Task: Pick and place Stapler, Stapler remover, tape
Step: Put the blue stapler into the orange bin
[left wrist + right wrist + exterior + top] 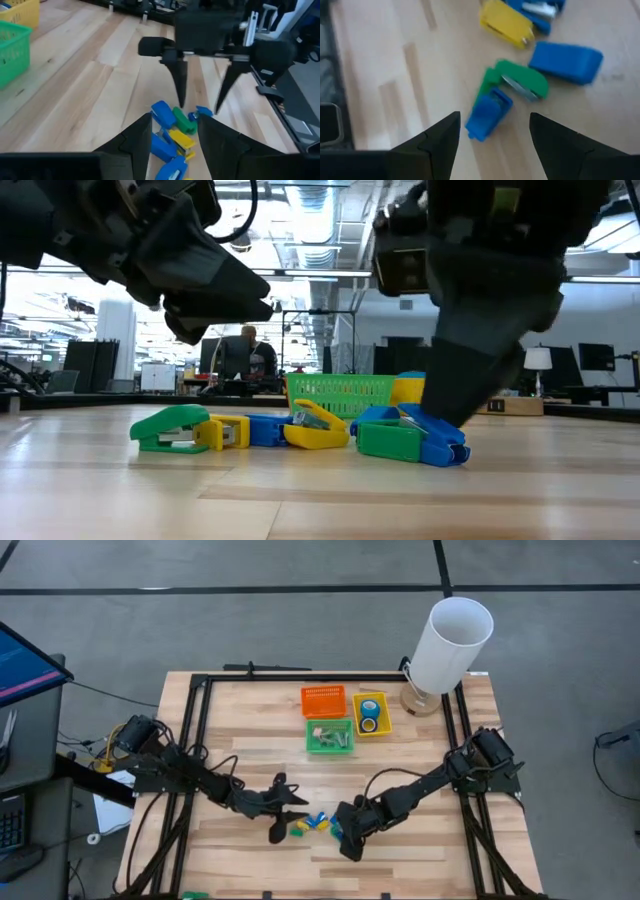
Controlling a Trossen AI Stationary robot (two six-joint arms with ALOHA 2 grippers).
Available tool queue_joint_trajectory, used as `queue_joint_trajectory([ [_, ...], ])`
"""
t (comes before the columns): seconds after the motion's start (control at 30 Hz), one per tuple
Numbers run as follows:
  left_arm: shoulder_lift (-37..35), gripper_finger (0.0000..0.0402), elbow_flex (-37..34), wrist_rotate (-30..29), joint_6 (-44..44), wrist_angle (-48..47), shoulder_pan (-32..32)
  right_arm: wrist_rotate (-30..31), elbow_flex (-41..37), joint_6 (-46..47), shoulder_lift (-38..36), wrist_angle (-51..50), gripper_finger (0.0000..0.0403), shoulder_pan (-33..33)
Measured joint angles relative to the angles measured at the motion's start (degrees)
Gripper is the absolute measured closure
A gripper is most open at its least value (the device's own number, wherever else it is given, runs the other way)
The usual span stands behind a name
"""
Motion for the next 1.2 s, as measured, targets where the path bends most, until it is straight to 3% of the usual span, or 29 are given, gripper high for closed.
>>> queue_joint_trajectory([
  [0.4,0.0,0.0253,0.0,-0.15,0.01,0.13,-0.02,0.48,0.09,-0.15,0.93,1.9,0.0174,-0.21],
  [0.73,0.0,0.0253,0.0,-0.15,0.01,0.14,-0.01,1.87,0.28,-1.24,0.84,-3.71,0.0207,-1.4],
  [0.93,0.0,0.0253,0.0,-0.16,-0.15,0.16,-0.02,1.95,0.28,-5.49,0.8,-5.18,0.0246,-1.75],
  [1.2,0.02,0.0253,0.0,-2.34,0.79,0.32,0.75,2.01,0.31,-14.6,0.68,-7.79,0.0333,-2.53],
])
